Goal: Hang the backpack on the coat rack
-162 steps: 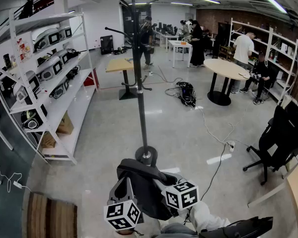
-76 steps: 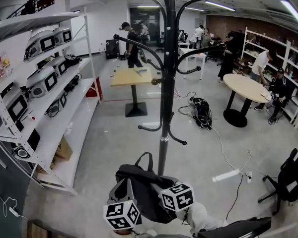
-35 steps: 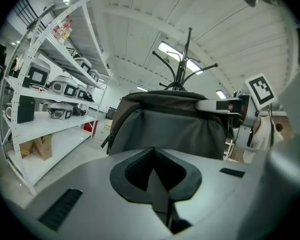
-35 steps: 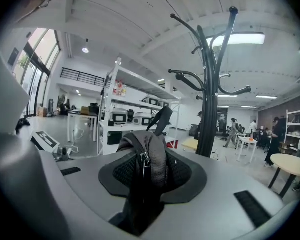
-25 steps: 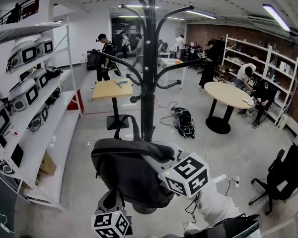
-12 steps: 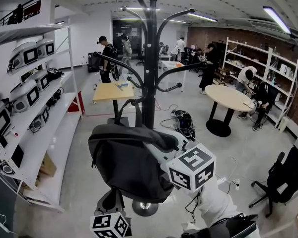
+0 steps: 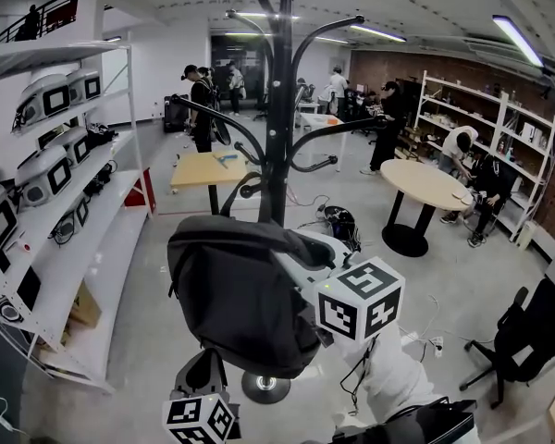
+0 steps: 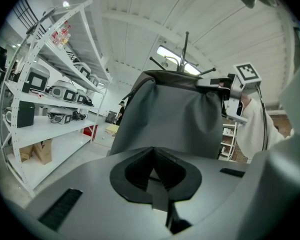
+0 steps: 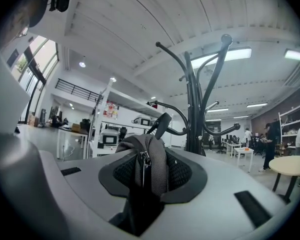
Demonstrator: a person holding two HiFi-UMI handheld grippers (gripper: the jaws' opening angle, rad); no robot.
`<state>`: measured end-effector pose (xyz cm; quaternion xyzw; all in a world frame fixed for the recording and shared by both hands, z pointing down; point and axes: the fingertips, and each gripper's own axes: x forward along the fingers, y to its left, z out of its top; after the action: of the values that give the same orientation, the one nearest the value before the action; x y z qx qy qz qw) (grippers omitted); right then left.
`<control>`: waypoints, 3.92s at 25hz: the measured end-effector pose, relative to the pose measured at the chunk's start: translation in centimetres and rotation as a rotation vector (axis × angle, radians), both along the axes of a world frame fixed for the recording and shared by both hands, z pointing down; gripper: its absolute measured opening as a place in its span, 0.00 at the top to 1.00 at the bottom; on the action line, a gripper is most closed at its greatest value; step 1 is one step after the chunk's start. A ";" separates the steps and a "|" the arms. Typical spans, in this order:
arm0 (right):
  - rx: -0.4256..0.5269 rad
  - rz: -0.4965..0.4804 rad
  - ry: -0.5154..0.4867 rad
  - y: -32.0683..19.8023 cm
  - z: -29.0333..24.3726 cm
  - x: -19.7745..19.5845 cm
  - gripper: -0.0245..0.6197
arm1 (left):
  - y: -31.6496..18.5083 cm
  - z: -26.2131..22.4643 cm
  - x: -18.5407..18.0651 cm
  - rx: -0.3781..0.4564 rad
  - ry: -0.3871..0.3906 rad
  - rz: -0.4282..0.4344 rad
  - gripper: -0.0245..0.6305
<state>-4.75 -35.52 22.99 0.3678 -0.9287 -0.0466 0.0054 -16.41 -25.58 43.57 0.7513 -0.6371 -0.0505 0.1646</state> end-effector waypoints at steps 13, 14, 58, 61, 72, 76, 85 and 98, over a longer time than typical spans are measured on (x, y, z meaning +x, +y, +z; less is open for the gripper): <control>-0.049 0.031 -0.038 -2.7 1.1 1.2 0.78 | -1.0 -0.4 0.6 0.005 0.001 -0.002 0.96; -0.050 0.030 -0.039 -2.8 1.2 1.3 0.78 | -1.0 -0.4 0.6 0.004 0.000 -0.003 0.96; -0.176 -0.089 -0.080 -6.4 6.1 1.0 0.75 | -4.8 2.8 1.5 -0.093 0.004 0.036 0.96; -0.170 -0.074 -0.070 -6.5 6.2 0.9 0.75 | -4.8 3.0 1.2 -0.094 0.002 0.042 0.96; -0.100 -0.044 0.044 -7.1 6.2 1.8 0.64 | -5.0 3.1 0.9 -0.093 0.013 0.074 0.96; -0.073 -0.034 0.068 -7.1 6.1 2.4 0.59 | -4.9 3.3 1.5 -0.094 0.021 0.087 0.96; -0.037 -0.074 0.092 -6.1 6.1 2.2 0.57 | -4.6 3.6 0.9 -0.098 0.043 0.084 0.96; 0.051 -0.092 0.184 -4.3 5.6 2.6 0.57 | -2.9 3.5 1.8 -0.095 0.051 0.070 0.96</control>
<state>-2.18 -39.79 28.64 0.3189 -0.9387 -0.1041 0.0792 -14.63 -28.44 47.06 0.7629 -0.6078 -0.0334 0.2178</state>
